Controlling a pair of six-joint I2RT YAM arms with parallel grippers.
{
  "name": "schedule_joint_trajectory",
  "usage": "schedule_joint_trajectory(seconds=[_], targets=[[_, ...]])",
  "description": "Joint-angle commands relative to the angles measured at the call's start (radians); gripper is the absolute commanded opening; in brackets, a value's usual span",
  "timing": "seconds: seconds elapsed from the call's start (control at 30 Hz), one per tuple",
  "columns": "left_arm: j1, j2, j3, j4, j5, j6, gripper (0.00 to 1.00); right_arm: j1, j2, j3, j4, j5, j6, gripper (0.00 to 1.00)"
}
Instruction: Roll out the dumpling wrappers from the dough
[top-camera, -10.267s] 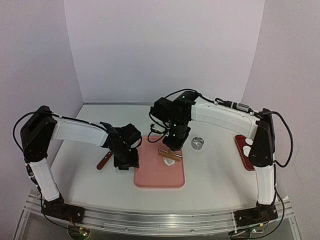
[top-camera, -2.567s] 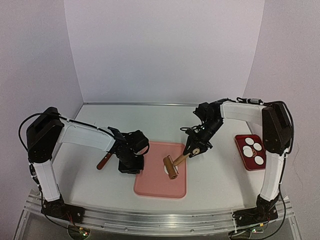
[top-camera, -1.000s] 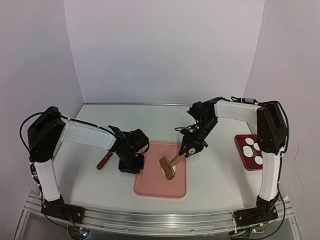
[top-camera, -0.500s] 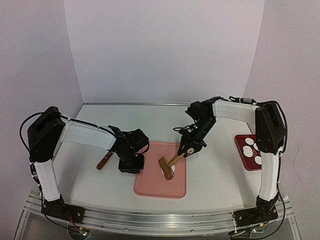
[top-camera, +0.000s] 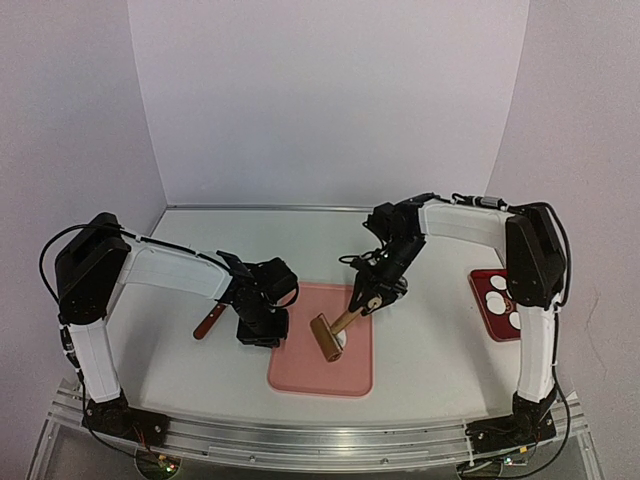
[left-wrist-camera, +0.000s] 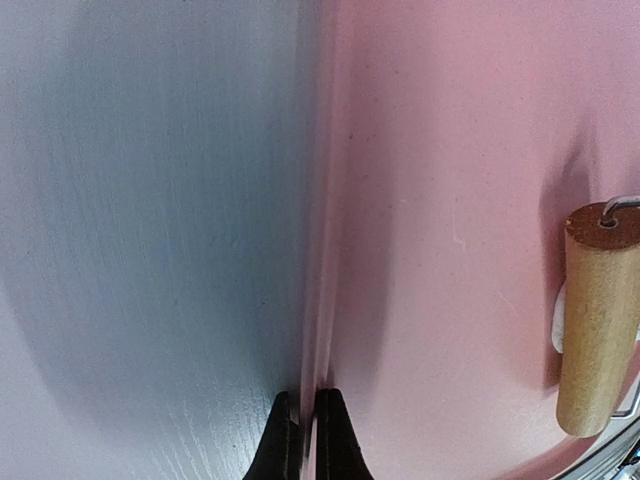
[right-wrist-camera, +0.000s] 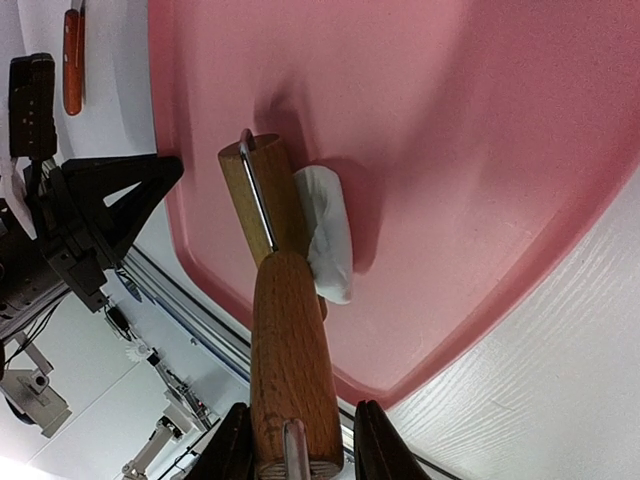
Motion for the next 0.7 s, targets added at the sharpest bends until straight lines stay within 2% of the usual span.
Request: schedule_joint_trajectory(seconds=[0.0, 0.27, 0.47, 0.67], targets=[[-0.011, 0.049, -0.018, 0.084, 0.036, 0.004, 0.0, 0.062, 0.177, -0.085, 0.049, 0.482, 0.022, 0.0], [-0.01, 0.036, -0.021, 0.037, -0.001, -0.024, 0.0, 0.062, 0.102, -0.077, 0.044, 0.48, 0.008, 0.0], [-0.01, 0.002, -0.027, -0.022, -0.039, -0.082, 0.0, 0.063, -0.085, -0.015, 0.04, 0.224, -0.012, 0.0], [-0.018, -0.042, -0.055, -0.04, -0.02, -0.158, 0.0, 0.063, -0.215, 0.08, 0.038, -0.029, -0.009, 0.0]])
